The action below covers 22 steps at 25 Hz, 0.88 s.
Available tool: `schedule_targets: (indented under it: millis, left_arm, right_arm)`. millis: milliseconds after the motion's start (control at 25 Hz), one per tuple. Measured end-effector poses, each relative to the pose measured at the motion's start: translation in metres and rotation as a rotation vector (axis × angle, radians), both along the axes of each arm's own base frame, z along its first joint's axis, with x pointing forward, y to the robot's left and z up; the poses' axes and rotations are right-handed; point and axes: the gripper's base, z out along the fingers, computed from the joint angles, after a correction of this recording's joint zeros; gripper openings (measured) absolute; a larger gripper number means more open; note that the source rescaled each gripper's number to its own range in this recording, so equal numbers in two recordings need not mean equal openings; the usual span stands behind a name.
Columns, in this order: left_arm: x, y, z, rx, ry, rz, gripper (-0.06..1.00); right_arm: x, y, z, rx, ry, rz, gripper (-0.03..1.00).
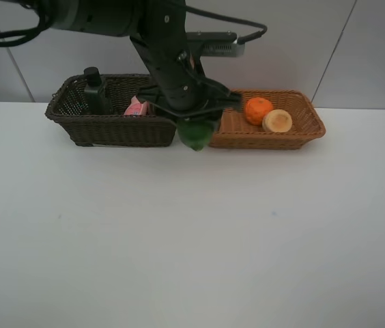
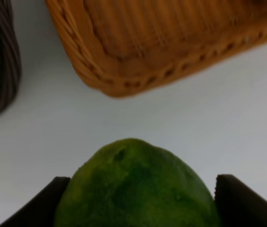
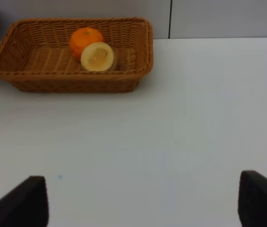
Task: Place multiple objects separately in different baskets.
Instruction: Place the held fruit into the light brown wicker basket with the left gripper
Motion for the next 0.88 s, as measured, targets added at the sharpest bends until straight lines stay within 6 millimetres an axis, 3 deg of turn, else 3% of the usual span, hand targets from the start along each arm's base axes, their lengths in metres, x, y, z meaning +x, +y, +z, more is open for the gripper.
schedule_targets:
  millis: [240,440,600,880]
  left_arm:
    - [0.040,-0.002,0.017,-0.063,-0.134,0.028,0.77]
    - [0.069,-0.015,0.016,-0.120,-0.240,0.004,0.77]
    - [0.090,-0.030,0.003,-0.125,-0.298,-0.043,0.77]
    - [0.111,-0.048,-0.043,-0.111,-0.282,-0.086,0.77]
  right_arm:
    - [0.000,0.000,0.000,0.000,0.000,0.000,0.71]
    - [0.000,0.000,0.000,0.000,0.000,0.000,0.71]
    - [0.000,0.000,0.000,0.000,0.000,0.000,0.71]
    - [0.000,0.000,0.000,0.000,0.000,0.000,0.71]
